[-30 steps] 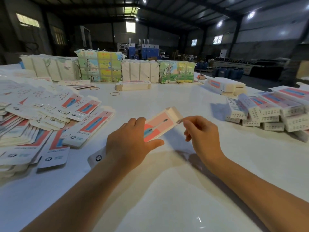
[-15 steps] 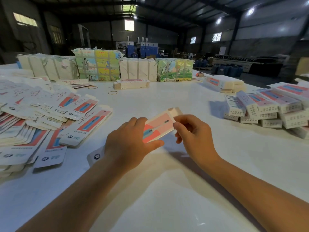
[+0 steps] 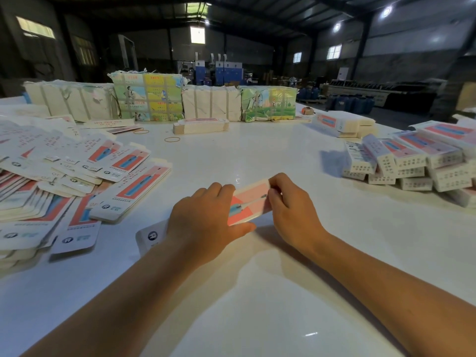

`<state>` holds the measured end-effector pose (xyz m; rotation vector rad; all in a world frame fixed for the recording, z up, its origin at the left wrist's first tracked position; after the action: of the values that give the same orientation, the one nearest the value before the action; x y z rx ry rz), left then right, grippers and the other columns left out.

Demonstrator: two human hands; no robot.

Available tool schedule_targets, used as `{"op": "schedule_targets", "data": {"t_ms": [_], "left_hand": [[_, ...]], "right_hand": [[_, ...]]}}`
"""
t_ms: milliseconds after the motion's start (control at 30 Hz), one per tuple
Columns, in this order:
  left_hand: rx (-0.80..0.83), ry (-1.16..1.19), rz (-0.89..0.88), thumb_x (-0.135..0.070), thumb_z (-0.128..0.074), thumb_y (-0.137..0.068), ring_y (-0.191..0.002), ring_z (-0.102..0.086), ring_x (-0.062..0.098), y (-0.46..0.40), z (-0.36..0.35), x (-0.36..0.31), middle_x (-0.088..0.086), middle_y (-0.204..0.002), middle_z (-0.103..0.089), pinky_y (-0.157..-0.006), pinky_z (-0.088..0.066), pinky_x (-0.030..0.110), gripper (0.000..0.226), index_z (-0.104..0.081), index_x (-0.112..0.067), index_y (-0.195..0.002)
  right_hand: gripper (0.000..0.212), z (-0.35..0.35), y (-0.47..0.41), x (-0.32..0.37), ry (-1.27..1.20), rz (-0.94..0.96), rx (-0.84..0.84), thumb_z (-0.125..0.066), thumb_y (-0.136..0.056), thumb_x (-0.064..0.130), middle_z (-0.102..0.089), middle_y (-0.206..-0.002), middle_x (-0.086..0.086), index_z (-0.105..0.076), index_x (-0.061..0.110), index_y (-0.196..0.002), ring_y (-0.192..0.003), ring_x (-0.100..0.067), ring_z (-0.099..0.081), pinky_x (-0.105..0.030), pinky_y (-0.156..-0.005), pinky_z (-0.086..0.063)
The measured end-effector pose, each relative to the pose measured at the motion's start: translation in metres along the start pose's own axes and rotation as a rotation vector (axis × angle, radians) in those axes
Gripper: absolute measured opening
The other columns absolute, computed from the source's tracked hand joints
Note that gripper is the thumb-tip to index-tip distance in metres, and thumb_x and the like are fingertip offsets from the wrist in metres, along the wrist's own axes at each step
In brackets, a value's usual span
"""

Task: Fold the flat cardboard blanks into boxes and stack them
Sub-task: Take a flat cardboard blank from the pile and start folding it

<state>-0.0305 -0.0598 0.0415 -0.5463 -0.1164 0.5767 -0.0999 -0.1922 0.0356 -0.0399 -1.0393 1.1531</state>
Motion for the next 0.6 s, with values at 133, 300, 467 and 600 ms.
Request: {"op": "schedule_targets", "data": {"t_ms": [133, 300, 467, 600], "left_hand": [[0.007, -0.030, 0.000, -0.072, -0.043, -0.077, -0.103, -0.054, 0.010, -0.002, -0.002, -0.002, -0.006, -0.121, -0.052, -0.075, -0.044, 0.022, 0.074, -0.036, -0.025, -0.133], [0.020, 0.076, 0.089, -0.069, -0.046, -0.079, -0.104, -0.054, 0.014, -0.005, 0.001, 0.004, -0.005, -0.119, -0.052, -0.079, -0.048, 0.028, 0.067, -0.038, -0.025, -0.129], [0.018, 0.184, 0.115, -0.070, -0.049, -0.077, -0.099, -0.056, 0.014, -0.003, 0.006, 0.005, -0.006, -0.114, -0.054, -0.076, -0.049, 0.031, 0.062, -0.043, -0.026, -0.120], [0.042, 0.190, 0.099, -0.070, -0.050, -0.078, -0.098, -0.056, 0.016, -0.002, 0.003, 0.002, -0.005, -0.115, -0.054, -0.076, -0.050, 0.031, 0.064, -0.042, -0.025, -0.122]], "right_hand": [[0.016, -0.002, -0.002, -0.002, 0.031, 0.017, 0.027, -0.035, -0.100, 0.016, -0.058, -0.084, -0.001, -0.047, 0.016, -0.089, -0.074, -0.014, -0.054, -0.027, -0.062, -0.040], [0.026, 0.020, -0.011, 0.002, 0.222, 0.067, -0.154, -0.057, -0.090, 0.033, -0.048, -0.112, -0.001, -0.057, 0.018, -0.111, -0.098, -0.016, -0.052, -0.029, -0.075, -0.040], [0.057, -0.002, -0.012, -0.028, -0.894, -0.507, 0.092, -0.066, -0.086, 0.019, -0.062, -0.112, -0.010, -0.041, 0.014, -0.136, -0.095, -0.023, -0.065, -0.041, -0.081, -0.056], [0.017, -0.010, -0.008, -0.015, -0.711, -0.391, 0.169, -0.053, -0.093, 0.009, -0.068, -0.088, -0.021, -0.059, -0.005, -0.102, -0.078, -0.032, -0.069, -0.039, -0.069, -0.059]]}}
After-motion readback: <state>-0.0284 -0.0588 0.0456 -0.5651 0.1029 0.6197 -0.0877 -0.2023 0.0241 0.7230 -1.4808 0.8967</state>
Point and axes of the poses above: each hand's wrist, its own y-axis away from the middle knuckle, its own z-axis out of the back of the hand, x = y × z, the point moved 7 cm from there along -y, towards the middle knuckle
